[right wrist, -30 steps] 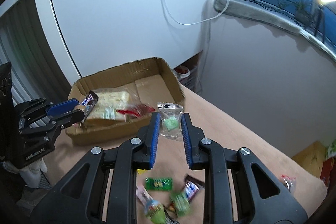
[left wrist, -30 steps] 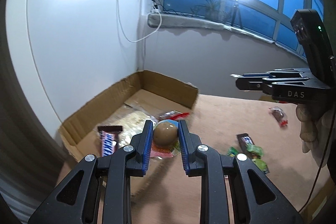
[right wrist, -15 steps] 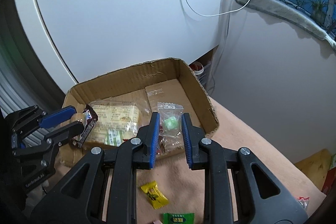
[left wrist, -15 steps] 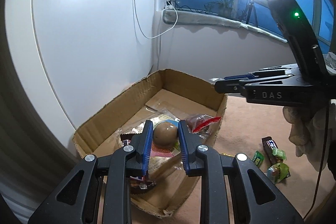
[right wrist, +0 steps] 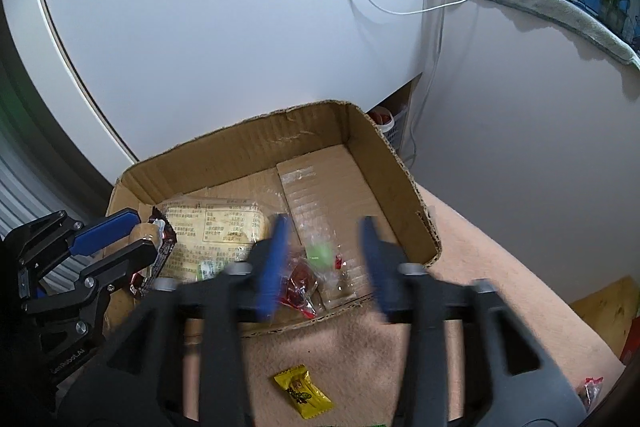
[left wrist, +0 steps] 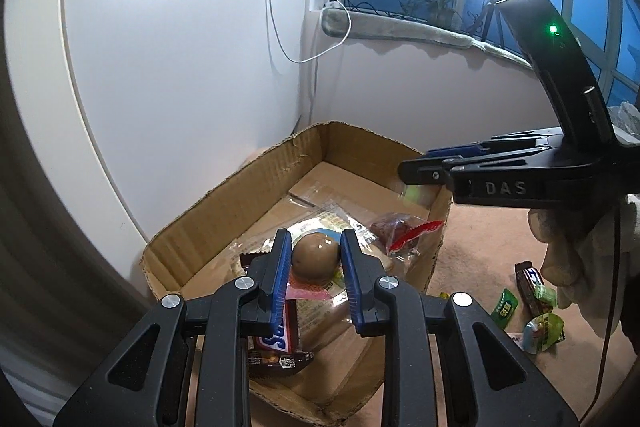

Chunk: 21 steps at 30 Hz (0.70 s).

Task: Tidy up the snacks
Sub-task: 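Lower both snacks into the box and open both grippers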

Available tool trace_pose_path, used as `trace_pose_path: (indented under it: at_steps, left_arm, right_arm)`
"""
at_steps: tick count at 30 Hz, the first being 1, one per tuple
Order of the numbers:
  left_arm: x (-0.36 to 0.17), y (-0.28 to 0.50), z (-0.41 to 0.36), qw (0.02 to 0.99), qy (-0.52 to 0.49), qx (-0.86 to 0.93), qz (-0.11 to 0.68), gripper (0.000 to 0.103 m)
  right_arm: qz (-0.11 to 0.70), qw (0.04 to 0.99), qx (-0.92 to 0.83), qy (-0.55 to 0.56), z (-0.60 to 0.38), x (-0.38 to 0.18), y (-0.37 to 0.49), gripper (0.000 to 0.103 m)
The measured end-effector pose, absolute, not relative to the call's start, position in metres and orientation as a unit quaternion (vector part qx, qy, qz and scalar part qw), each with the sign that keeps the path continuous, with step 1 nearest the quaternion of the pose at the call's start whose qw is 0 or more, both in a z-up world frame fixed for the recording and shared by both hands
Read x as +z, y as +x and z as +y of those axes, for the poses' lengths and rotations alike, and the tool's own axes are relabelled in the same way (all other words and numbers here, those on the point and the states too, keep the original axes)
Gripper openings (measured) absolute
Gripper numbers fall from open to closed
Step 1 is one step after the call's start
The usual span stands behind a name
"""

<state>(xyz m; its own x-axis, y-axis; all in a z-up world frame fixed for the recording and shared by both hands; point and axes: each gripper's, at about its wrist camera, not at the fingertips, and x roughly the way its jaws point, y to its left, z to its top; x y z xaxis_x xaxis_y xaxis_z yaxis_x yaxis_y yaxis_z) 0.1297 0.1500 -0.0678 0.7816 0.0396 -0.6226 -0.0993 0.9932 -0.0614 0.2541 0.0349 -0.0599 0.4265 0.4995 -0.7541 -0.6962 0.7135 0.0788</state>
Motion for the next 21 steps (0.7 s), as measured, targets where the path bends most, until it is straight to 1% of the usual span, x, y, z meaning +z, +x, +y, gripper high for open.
trace_pose_path:
  at_steps: [1,4,11,15,21]
  left_arm:
    - [-0.068,0.13,0.15,0.943,-0.046,0.038,0.328,0.025]
    - [-0.067,0.129,0.152,0.943,-0.049,0.042,0.325,0.038]
    - [-0.063,0.124,0.149,0.945,-0.049,0.041,0.321,0.039]
    - [-0.059,0.119,0.146,0.946,-0.049,0.04,0.318,0.039]
    - [-0.052,0.108,0.139,0.948,-0.047,0.037,0.311,0.039]
  right_arm:
    - [0.395,0.838,0.358,-0.121,0.034,-0.058,0.253,0.07]
    - [0.391,0.839,0.359,-0.12,0.031,-0.055,0.252,0.07]
    - [0.386,0.844,0.356,-0.113,0.019,-0.046,0.247,0.071]
    - [0.377,0.848,0.353,-0.115,0.013,-0.039,0.239,0.078]
    - [0.368,0.853,0.354,-0.11,0.001,-0.028,0.228,0.079]
